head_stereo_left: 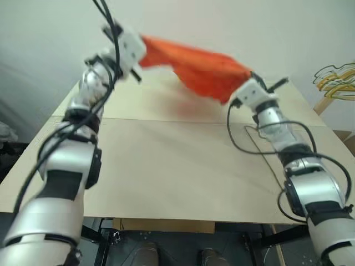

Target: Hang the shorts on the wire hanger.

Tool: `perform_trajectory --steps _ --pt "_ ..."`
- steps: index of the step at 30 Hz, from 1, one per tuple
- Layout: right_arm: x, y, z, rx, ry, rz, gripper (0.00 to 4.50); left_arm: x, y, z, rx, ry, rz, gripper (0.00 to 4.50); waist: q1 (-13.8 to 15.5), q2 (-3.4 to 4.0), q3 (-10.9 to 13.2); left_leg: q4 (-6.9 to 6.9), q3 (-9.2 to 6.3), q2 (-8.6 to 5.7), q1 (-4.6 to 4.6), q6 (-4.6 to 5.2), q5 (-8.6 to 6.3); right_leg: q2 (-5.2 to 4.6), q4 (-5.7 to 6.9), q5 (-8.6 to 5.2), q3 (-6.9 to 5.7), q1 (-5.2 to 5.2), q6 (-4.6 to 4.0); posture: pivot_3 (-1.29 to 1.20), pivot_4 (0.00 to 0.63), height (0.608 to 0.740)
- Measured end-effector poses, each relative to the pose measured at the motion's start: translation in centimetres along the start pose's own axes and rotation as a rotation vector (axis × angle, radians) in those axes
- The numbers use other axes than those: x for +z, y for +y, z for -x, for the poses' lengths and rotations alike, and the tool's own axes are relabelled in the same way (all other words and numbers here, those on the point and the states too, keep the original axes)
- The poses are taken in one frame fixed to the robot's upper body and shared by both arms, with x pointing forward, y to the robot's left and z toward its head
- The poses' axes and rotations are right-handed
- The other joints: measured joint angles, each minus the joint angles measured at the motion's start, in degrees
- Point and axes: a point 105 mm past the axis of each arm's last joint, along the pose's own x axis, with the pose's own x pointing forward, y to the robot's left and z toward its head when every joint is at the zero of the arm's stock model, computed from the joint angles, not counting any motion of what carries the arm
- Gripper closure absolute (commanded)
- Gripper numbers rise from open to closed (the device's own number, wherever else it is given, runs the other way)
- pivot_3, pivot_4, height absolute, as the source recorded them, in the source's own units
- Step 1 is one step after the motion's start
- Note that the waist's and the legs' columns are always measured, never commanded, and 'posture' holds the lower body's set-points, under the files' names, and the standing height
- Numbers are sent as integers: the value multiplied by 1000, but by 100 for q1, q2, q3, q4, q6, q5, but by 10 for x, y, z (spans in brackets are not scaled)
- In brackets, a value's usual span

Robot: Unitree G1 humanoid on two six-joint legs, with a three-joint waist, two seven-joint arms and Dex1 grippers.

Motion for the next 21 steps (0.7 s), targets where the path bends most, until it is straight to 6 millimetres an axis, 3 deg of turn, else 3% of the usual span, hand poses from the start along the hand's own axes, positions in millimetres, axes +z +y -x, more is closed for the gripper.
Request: perform_trajectory --steps 5,9,15,21 --pt "-2 67 59 380 -169 130 4455 -21 -92 72 -444 -44 69 4500 -304 4 -4 4 -3 6 18 2 0 1 11 -2 0 11 -3 161 0 740" --pt "13 94 90 567 -311 152 4455 -17 -101 119 -700 -2 29 4500 -546 4 -3 73 -11 -1 38 76 -41 -6 63 -4 7 32 0 161 0 740" --pt "22 98 124 762 -430 195 4455 -16 -118 175 -1012 111 14 4500 -626 -3 6 78 -10 -7 263 138 -6 -19 72 -60 6 264 8 162 0 740" --pt "21 113 163 984 -448 228 4455 -9 -134 203 -1237 149 -6 4500 -618 -6 5 78 -10 -11 342 173 22 -28 91 -58 14 331 -5 146 0 740"
